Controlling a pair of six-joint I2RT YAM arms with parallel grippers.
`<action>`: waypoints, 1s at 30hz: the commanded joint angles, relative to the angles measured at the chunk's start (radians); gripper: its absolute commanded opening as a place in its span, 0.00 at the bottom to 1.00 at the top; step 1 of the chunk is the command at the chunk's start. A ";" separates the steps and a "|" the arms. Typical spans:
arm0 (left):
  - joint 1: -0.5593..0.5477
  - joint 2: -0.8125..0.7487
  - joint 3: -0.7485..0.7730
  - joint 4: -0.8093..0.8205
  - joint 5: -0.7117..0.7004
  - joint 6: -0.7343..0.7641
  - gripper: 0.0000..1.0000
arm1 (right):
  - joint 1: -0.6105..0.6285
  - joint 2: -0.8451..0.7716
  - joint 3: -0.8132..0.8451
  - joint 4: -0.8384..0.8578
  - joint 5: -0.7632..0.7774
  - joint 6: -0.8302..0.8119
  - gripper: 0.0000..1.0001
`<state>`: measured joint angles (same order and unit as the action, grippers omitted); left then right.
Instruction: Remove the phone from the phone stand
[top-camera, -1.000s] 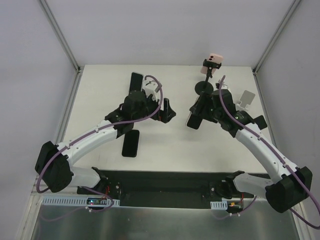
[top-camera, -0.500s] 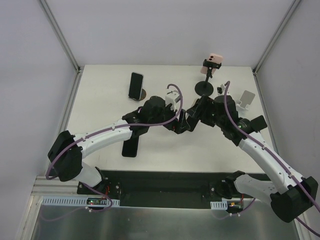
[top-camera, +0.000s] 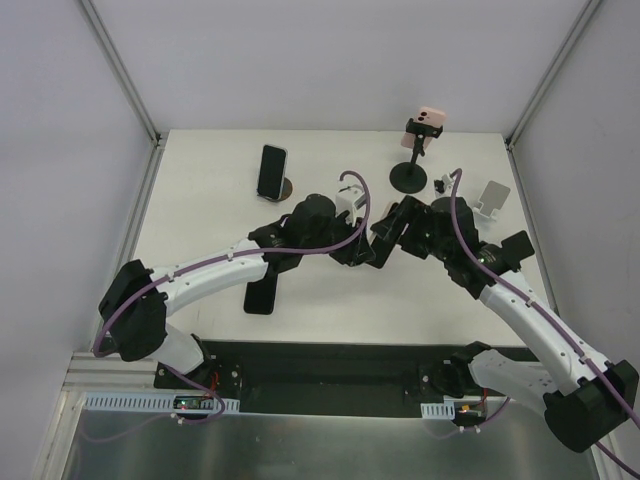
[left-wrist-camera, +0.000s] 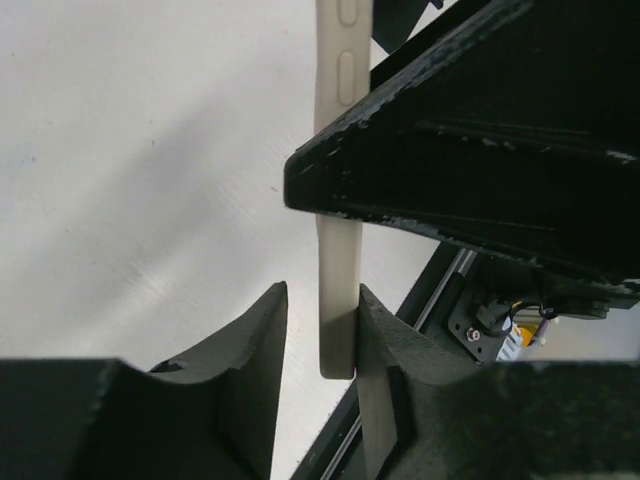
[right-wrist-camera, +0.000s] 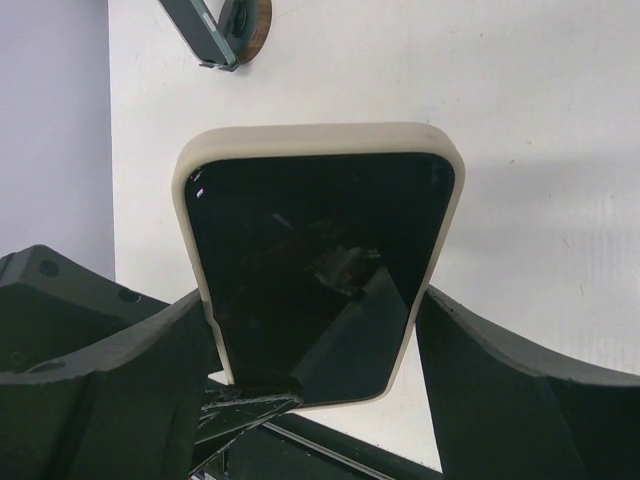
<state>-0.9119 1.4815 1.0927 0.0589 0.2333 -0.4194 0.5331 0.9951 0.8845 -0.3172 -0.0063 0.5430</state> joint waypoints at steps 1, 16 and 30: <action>-0.013 0.017 0.058 0.015 0.011 -0.013 0.25 | 0.005 -0.027 0.013 0.098 -0.044 0.021 0.06; 0.034 -0.102 -0.062 -0.042 -0.147 -0.048 0.00 | 0.001 -0.055 0.034 0.066 -0.028 -0.169 0.96; 0.182 -0.337 -0.407 -0.093 -0.132 -0.251 0.00 | -0.005 -0.116 -0.033 0.041 0.000 -0.250 0.96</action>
<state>-0.7551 1.2106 0.7486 -0.0704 0.0948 -0.5812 0.5323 0.8974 0.8680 -0.2852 -0.0189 0.3225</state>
